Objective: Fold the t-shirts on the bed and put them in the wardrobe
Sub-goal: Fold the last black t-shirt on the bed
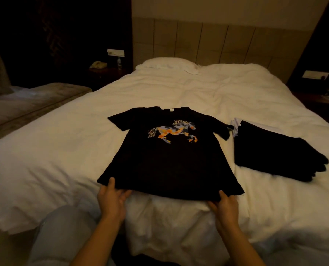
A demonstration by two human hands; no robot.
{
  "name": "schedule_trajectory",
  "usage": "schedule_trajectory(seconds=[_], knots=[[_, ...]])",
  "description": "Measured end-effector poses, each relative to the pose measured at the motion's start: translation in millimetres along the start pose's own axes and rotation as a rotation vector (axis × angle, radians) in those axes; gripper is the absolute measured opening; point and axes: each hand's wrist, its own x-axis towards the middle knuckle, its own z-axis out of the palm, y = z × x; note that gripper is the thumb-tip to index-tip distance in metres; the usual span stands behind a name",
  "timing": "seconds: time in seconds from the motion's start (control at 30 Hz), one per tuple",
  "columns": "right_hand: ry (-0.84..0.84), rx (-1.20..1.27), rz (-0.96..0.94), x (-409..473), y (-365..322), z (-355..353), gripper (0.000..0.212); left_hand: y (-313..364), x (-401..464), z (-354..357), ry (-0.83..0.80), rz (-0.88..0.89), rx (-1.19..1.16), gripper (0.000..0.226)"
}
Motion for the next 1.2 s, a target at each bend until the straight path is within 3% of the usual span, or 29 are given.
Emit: schedule_trajectory(seconds=[0.1,0.2,0.3,0.4,0.5,0.73,0.8,0.87,1.1,1.2], knots=[[-0.042,-0.045,-0.011,-9.5,3.6,-1.2,0.046,-11.2,-6.4,-1.8,-0.09,-0.252,-0.064,0.021],[-0.037,-0.113,-0.019,-12.2,6.1,5.5,0.036,-24.0,-9.2,1.9,-0.163,-0.315,-0.015,0.032],[-0.05,-0.244,-0.031,-13.6,11.3,4.8,0.044,-30.9,-10.8,2.2,-0.155,-0.247,0.134,0.019],[-0.046,-0.267,-0.02,-26.7,16.0,-2.6,0.015,-31.6,-18.7,-2.1,-0.135,-0.197,0.327,0.015],[-0.125,-0.407,-0.045,-38.8,18.4,0.7,0.026,-29.9,-32.5,4.3,-0.205,-0.14,0.574,0.038],[-0.239,-0.545,-0.449,-40.0,-34.6,45.7,0.013,-23.7,-44.2,71.0,-0.471,0.295,0.797,0.027],[-0.232,-0.59,-0.478,-23.1,-53.3,62.7,0.025,-23.1,-33.8,95.1,-0.549,0.379,0.882,0.022],[-0.21,-0.597,-0.445,3.2,-67.7,78.1,0.039,-25.5,-19.8,122.6,-0.614,0.401,0.987,0.019],[-0.02,-0.736,-0.315,130.9,-95.4,111.8,0.057,-75.9,61.8,208.1,-0.826,0.275,1.354,0.051],[0.021,-0.532,-0.324,181.2,-98.2,117.7,0.056,-98.9,92.6,233.0,-0.906,0.338,1.464,0.056]])
